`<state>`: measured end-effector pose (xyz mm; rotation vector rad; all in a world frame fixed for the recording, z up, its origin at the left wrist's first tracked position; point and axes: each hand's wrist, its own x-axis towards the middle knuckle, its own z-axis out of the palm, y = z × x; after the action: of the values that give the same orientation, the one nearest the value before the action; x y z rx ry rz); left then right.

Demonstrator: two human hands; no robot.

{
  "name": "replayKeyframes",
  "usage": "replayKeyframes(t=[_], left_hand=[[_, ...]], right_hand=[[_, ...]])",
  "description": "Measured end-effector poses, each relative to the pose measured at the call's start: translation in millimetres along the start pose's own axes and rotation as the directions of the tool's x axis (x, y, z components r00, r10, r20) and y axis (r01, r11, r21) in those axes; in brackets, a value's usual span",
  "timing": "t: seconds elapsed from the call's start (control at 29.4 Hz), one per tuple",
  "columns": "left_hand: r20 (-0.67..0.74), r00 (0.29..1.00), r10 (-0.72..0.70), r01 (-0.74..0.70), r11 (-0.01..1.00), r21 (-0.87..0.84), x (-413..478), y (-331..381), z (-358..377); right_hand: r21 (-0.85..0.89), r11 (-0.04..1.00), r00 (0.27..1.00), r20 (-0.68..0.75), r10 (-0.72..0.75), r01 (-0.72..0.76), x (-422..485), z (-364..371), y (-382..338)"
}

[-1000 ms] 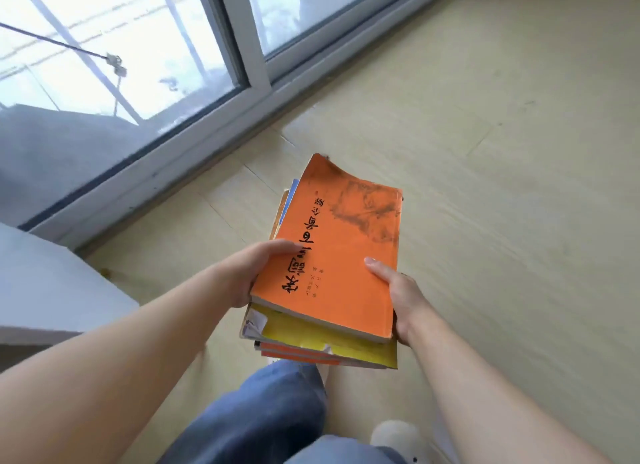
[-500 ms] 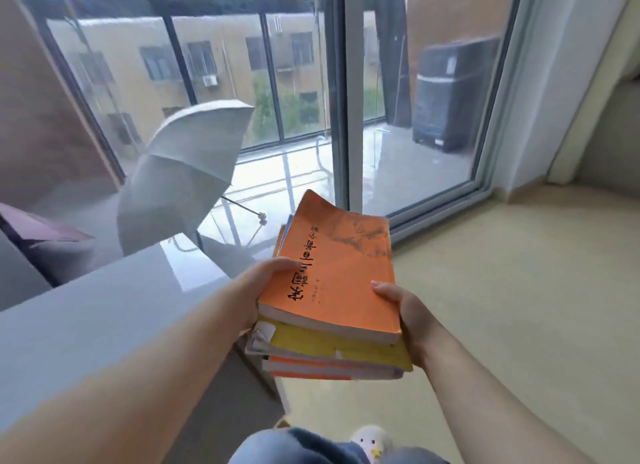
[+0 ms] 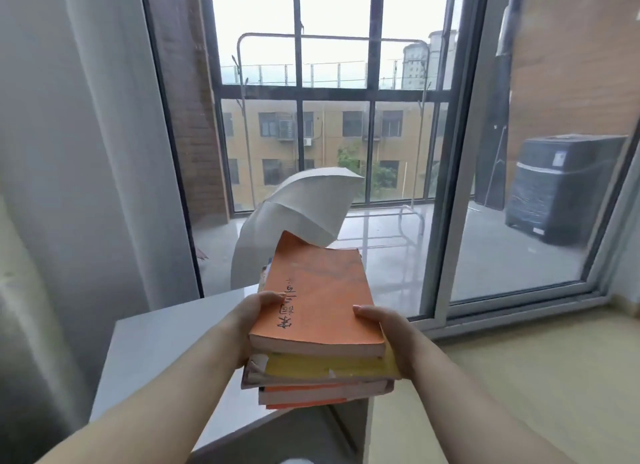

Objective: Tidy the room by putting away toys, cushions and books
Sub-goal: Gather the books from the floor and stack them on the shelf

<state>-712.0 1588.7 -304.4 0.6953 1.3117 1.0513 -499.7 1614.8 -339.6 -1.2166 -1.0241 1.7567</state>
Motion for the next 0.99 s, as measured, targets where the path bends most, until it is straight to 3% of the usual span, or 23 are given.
replayKeyframes(t=[0.24,0.37,0.71,0.85,0.99], left_hand=[[-0.188,0.979,-0.074,0.054,0.992,-0.112,21.8,-27.4,-77.2],[-0.261,0.957,-0.129,0.085,0.982,-0.171,51.6,-48.2,-90.1],[-0.409,0.904,-0.125,0.038,0.976,-0.213,124.4,-29.3,-98.9],[-0.378,0.908,-0.179,0.181,0.983,-0.031,128.2,-16.0,-96.7],[-0.362,0.893,-0.267,0.373,0.89,0.263,120.9,-3.0,-94.9]], right_hand=[[-0.149,0.984,0.992,0.064,0.107,-0.096,50.5,64.9,19.0],[-0.167,0.973,0.986,0.021,0.165,-0.16,80.4,71.1,32.1],[-0.363,0.93,0.996,-0.085,0.028,-0.057,174.5,82.2,8.1],[-0.445,0.895,0.994,-0.108,-0.01,-0.039,190.6,84.0,9.2],[-0.564,0.823,0.987,-0.156,-0.026,-0.067,192.2,83.8,12.3]])
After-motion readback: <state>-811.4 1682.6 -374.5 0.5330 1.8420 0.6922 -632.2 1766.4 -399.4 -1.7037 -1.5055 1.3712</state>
